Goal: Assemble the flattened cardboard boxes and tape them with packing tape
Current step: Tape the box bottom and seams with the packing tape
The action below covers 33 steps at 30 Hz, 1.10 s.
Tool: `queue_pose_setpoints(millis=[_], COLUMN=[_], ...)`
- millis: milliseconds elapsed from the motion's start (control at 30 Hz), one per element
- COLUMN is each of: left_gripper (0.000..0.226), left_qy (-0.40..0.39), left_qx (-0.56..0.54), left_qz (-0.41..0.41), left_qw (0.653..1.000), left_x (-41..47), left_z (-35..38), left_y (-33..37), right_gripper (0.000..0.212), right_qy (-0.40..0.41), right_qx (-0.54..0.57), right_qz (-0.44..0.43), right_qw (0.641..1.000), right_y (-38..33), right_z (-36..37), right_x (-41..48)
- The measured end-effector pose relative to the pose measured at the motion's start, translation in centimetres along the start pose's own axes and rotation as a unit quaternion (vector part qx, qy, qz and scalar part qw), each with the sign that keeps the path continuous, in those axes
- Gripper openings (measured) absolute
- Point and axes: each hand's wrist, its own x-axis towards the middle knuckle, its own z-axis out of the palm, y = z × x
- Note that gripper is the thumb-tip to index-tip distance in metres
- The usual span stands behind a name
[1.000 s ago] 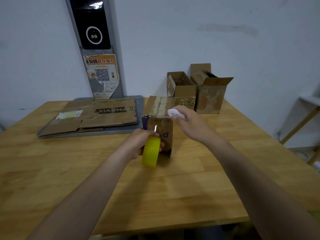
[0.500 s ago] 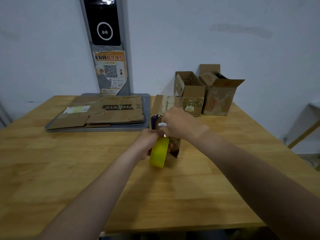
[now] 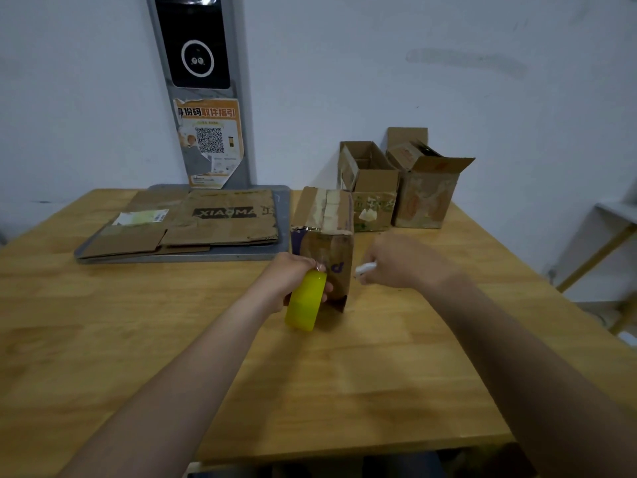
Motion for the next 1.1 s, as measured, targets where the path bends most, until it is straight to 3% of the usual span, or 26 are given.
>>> queue_pose_setpoints(millis=[167, 400, 467, 533, 633, 800, 933, 1100], left_gripper=[0.021, 0.026, 0.026, 0.026, 0.026, 0.025, 0.03, 0.031], left_qy=[0.011, 0.017, 0.016, 0.013, 0.01, 0.003, 0.013, 0.007], left_qx=[-0.004, -0.044, -0.05, -0.053, -0.056, -0.062, -0.058, -0.07], left_qz=[0.01, 0.003, -0.003, -0.004, -0.006, 0.004, 0.012, 0.024], left_qw=[1.0, 0.999, 0.999, 0.999, 0.998, 0.998, 0.998, 0.997], left_x=[-0.5, -1.1, -1.2, -1.2, -1.0, -1.1, -1.4, -1.9], left_z=[0.4, 0.5, 0.6, 0.7, 0.7, 0.7, 0.7, 0.6], left_y=[-0.4, -1.0, -0.9, -0.7, -0.7, -0.7, -0.7, -0.7], right_gripper=[0.021, 0.024, 0.028, 0.031, 0.027, 0.014, 0.014, 0.016], right_qy=[-0.039, -0.019, 0.045, 0.147, 0.238, 0.227, 0.158, 0.135], right_qx=[0.021, 0.069, 0.163, 0.283, 0.351, 0.185, 0.093, 0.034], right_qz=[0.088, 0.125, 0.13, 0.109, 0.01, -0.163, -0.182, -0.158], right_qw=[0.995, 0.99, 0.977, 0.942, 0.906, 0.942, 0.966, 0.977], right_y=[2.3, 3.3, 3.4, 3.1, 1.6, -1.9, -4.1, -4.7], right_z=[5.6, 9.9, 9.1, 7.0, 3.1, 0.1, 0.6, 0.5], right_x=[-1.1, -1.0, -0.8, -0.7, -0.8, -0.4, 1.3, 2.4])
